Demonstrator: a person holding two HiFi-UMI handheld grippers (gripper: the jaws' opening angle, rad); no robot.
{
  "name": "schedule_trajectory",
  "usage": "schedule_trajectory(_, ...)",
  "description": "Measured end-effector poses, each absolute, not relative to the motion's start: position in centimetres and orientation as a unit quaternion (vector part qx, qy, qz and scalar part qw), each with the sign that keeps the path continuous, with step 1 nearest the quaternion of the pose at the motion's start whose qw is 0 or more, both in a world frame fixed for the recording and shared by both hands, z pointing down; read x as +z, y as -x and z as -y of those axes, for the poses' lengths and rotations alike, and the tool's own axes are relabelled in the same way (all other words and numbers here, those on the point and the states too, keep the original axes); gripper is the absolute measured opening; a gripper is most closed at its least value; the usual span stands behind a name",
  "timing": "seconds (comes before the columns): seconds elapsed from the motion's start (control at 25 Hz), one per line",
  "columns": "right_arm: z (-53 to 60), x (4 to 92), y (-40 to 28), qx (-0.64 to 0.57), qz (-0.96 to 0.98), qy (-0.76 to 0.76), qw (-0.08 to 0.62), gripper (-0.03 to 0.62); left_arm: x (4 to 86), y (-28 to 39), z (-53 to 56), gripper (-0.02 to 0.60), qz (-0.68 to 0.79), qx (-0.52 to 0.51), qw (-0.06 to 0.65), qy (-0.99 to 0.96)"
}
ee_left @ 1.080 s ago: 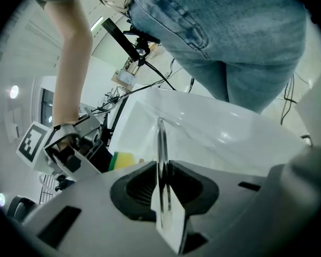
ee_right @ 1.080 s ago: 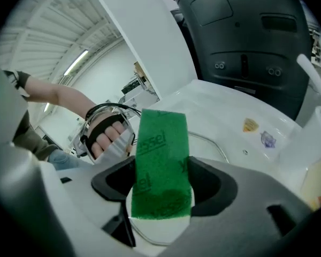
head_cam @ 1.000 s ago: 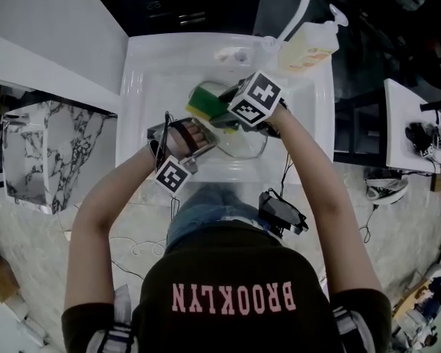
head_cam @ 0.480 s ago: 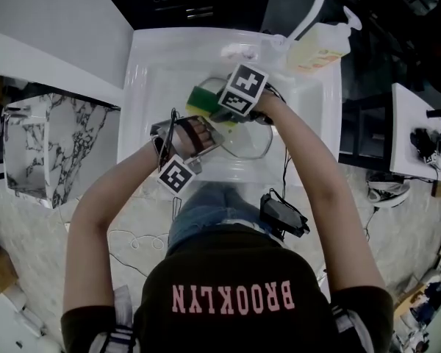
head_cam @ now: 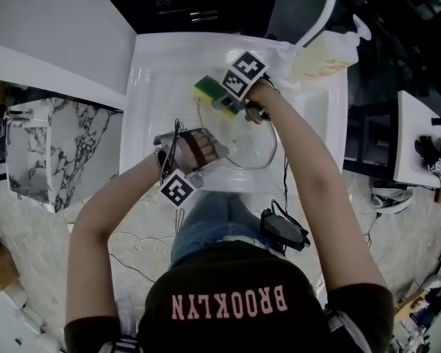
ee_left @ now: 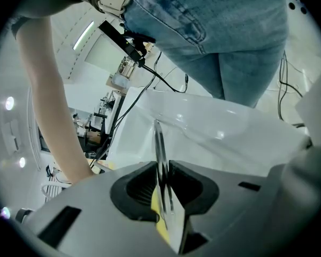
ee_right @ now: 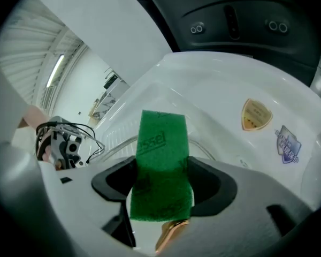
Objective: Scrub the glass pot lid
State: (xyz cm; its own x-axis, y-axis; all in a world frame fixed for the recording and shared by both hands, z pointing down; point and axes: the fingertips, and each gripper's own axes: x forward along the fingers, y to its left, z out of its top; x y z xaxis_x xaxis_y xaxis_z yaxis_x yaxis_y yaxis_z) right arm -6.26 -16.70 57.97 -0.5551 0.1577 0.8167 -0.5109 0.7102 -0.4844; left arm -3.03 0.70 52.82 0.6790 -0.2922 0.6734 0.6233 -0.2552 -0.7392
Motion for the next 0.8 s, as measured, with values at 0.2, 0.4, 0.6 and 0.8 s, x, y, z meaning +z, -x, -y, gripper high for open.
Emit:
schedule_trajectory(0.2, 17.8, 59.5, 4.8, 0.368, 0.799, -0.119, 0.461, 0.291, 53.0, 3.4, -0.8, 0.061, 0.109, -0.367, 0.605, 0.698)
schedule_trajectory(0.4, 18.4, 60.9, 2.7, 0.351, 0.795, -0.128, 0.478, 0.291, 53.6, 3.9, -0.8, 0.061, 0.108, -0.355, 0.604, 0.705)
schedule_trajectory(0.6, 18.3, 61.0, 2.4, 0.366, 0.804, -0.12, 0.454, 0.291, 53.4, 3.8, -0.9, 0.055, 0.105, -0.347, 0.598, 0.715)
schedule_trajectory(0.8, 18.2, 60.7, 2.1, 0.378, 0.806, -0.116, 0.44, 0.288, 53.8, 4.6, -0.7, 0.049, 0.1, -0.344, 0.591, 0.722)
